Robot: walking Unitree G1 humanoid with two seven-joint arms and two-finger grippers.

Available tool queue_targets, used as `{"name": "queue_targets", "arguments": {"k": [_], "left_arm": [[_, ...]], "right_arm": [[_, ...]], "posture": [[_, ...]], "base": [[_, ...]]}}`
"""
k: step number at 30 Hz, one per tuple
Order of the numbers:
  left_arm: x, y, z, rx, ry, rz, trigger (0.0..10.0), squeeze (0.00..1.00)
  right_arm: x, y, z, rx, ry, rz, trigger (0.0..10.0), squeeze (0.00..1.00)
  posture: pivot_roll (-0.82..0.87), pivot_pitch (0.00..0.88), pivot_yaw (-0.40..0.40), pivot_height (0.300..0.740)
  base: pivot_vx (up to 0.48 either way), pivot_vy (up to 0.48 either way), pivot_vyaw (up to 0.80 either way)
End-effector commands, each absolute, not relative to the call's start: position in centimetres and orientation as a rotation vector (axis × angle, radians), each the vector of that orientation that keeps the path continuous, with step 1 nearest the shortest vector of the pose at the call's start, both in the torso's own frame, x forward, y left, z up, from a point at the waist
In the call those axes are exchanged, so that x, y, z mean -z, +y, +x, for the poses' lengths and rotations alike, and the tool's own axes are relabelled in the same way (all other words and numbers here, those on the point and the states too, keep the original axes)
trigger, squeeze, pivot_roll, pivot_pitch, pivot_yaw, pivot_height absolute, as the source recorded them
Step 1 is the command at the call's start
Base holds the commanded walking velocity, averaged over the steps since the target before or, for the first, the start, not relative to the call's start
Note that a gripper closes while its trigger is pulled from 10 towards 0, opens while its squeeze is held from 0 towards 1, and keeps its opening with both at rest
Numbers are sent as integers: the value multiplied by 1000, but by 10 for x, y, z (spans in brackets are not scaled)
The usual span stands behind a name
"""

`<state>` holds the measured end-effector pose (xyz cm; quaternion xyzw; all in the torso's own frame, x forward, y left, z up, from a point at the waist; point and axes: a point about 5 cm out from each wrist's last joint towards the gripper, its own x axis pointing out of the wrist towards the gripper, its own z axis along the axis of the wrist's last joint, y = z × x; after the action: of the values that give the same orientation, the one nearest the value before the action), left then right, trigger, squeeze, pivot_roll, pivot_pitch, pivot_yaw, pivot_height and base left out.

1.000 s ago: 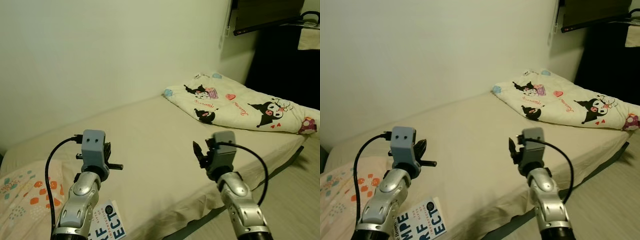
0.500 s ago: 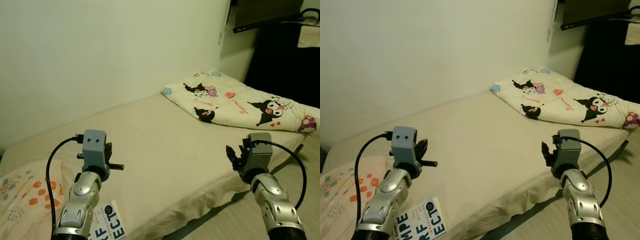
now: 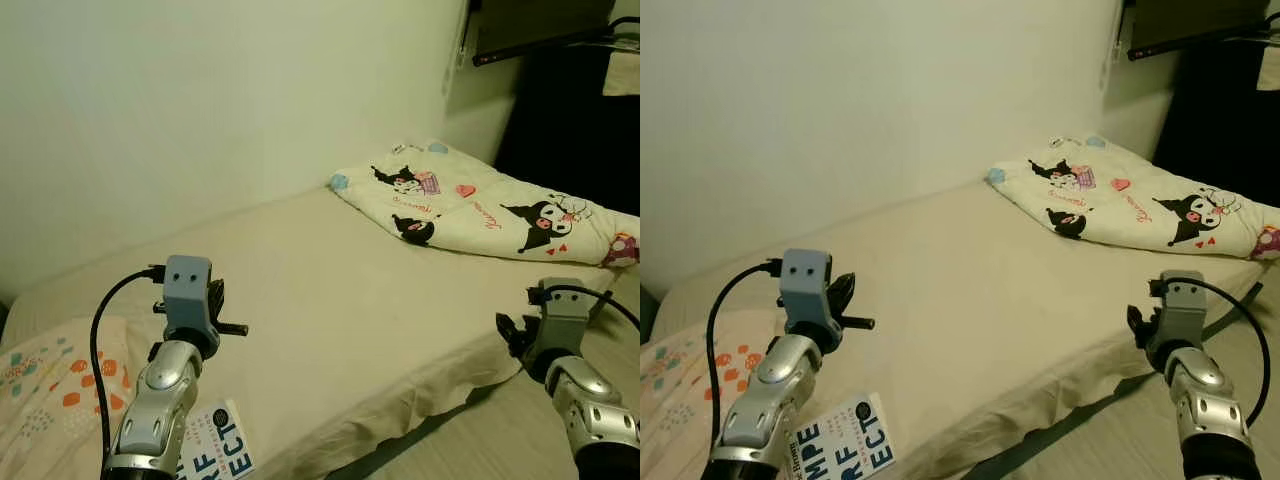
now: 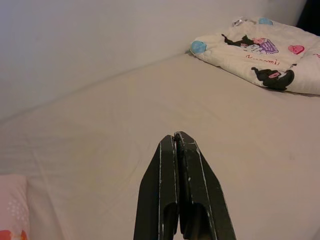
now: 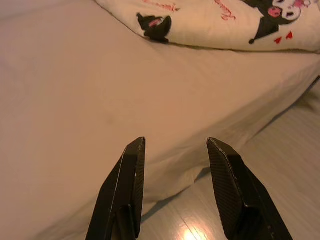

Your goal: Clean up the room

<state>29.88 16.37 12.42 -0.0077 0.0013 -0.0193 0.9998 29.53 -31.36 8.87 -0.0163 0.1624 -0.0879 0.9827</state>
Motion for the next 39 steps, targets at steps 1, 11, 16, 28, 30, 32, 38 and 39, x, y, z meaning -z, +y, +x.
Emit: {"name": "queue_targets", "arguments": {"k": [1,11,16,28,30,32,38,39], "left_arm": [[-123,166,296,34,12,-11,10000,0],[-123,166,295,42,9,-11,10000,0],[-123,164,295,50,9,-4,10000,0],[-124,164,296,49,6,-7,10000,0],[-124,164,297,48,4,-9,10000,0],[-124,164,297,48,2,-10,10000,0],[-126,165,298,44,-4,-7,10000,0],[-126,165,298,44,-4,-7,10000,0]], "right_arm": [[-87,-314,297,193,327,-55,10000,0],[-88,-321,297,319,316,-104,10000,0],[-86,-323,296,357,327,-125,10000,0],[-85,-333,293,480,324,-128,10000,0],[-86,-333,293,492,318,-147,10000,0],[-87,-332,294,500,310,-165,10000,0],[-93,-304,298,418,242,-286,10000,0],[-93,-304,298,418,242,-286,10000,0]], "posture": [[-85,24,7,732],[-79,24,10,732],[-79,24,10,732],[-79,13,1,732],[-79,13,1,732],[-79,13,1,732],[-87,15,-1,732],[-87,15,-1,732]], "base": [[0,0,0],[0,0,0],[0,0,0],[0,0,0],[0,0,0],[0,0,0],[0,0,0],[0,0,0]]}}
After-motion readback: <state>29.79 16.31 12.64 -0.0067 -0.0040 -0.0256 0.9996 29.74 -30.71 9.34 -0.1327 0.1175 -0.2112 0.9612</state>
